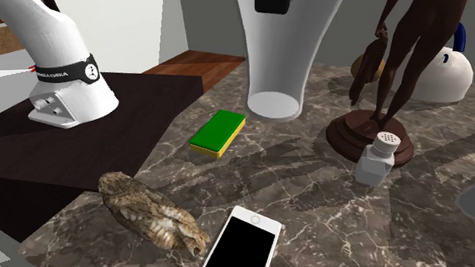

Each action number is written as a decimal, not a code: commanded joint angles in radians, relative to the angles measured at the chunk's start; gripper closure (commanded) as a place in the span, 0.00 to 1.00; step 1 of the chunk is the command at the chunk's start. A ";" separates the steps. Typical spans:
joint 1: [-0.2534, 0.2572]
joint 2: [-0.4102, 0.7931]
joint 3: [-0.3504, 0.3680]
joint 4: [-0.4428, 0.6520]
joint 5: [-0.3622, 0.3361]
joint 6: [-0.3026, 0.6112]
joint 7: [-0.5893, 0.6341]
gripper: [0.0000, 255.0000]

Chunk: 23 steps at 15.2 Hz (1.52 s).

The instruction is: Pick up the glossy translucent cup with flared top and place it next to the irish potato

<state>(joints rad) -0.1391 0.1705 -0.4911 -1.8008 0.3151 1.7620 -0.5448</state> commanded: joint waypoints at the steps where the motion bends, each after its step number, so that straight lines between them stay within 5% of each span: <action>1: 0.001 -0.011 -0.001 0.015 -0.006 -0.023 0.009 1.00; 4: 0.000 -0.018 -0.002 0.045 -0.012 -0.058 0.019 1.00; 23: 0.255 -0.143 0.211 -0.117 -0.009 0.115 0.454 1.00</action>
<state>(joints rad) 0.1029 0.0316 -0.2916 -1.9093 0.3051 1.8645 -0.1141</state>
